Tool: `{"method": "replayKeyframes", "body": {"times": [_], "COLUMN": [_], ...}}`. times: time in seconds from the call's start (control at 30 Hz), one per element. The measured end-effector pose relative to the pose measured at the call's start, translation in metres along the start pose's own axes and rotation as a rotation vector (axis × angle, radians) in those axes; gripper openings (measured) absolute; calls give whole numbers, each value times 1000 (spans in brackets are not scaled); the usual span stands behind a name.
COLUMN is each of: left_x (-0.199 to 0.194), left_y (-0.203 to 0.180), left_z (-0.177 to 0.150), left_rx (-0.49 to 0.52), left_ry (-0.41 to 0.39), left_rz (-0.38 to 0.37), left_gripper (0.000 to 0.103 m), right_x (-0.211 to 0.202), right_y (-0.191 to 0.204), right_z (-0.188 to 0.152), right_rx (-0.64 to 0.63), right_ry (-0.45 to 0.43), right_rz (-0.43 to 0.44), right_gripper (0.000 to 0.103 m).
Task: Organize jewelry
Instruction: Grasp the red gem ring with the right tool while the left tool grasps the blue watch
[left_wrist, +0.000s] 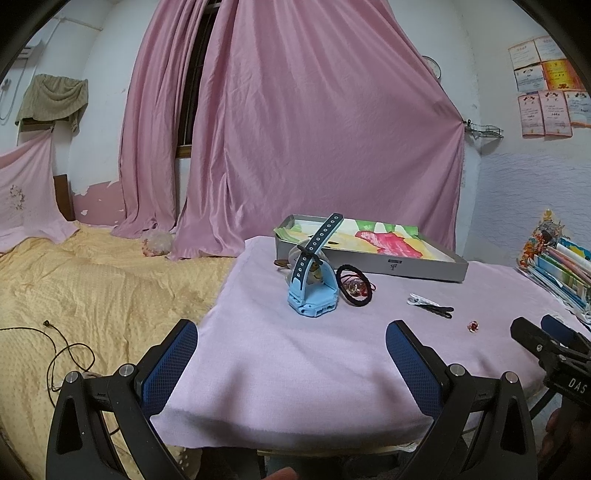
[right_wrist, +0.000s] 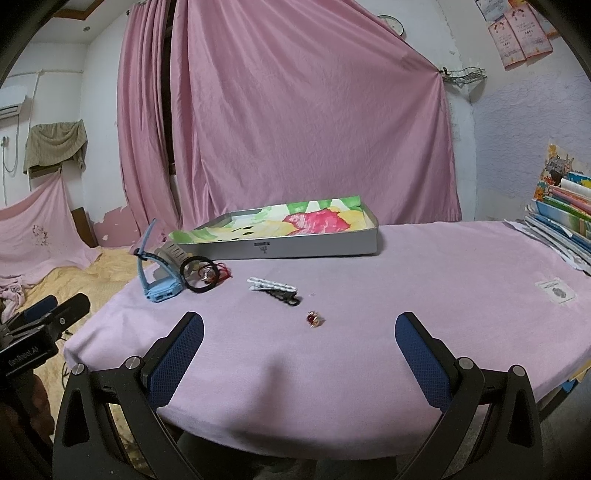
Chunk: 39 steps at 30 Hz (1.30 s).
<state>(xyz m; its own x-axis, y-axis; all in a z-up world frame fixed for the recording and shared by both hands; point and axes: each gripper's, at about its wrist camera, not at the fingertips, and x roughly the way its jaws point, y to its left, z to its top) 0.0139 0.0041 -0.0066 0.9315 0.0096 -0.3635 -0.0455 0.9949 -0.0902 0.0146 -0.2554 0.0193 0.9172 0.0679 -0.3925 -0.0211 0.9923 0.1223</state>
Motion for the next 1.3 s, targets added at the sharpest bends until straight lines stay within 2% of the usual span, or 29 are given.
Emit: {"method": "replayKeyframes", "body": {"times": [0.27,0.63,0.83,0.93,1.03,1.3], "left_x": [24,83,111,124,135,153], "left_y": [-2,-1,-2,-2,-3,-11], "left_z": [14,34,37,38,39,45], "left_rx": [9,12,19,31,38,96], "left_ry": [50,230,333,378,417,466], "left_rz": [-37,-139,-161,-145,-143,-148], "left_gripper": [103,102,102,102,102,101], "right_x": [19,51,69,76,83,91], "right_y": [-6,-4,0,-1,-1,1], "right_z": [9,13,12,10,9,8], "right_rx": [-3,40,43,59,70,62], "right_ry": [26,118,180,206,231,250], "right_rz": [17,-2,7,2,3,-5], "right_gripper": [102,101,82,80,65,54]}}
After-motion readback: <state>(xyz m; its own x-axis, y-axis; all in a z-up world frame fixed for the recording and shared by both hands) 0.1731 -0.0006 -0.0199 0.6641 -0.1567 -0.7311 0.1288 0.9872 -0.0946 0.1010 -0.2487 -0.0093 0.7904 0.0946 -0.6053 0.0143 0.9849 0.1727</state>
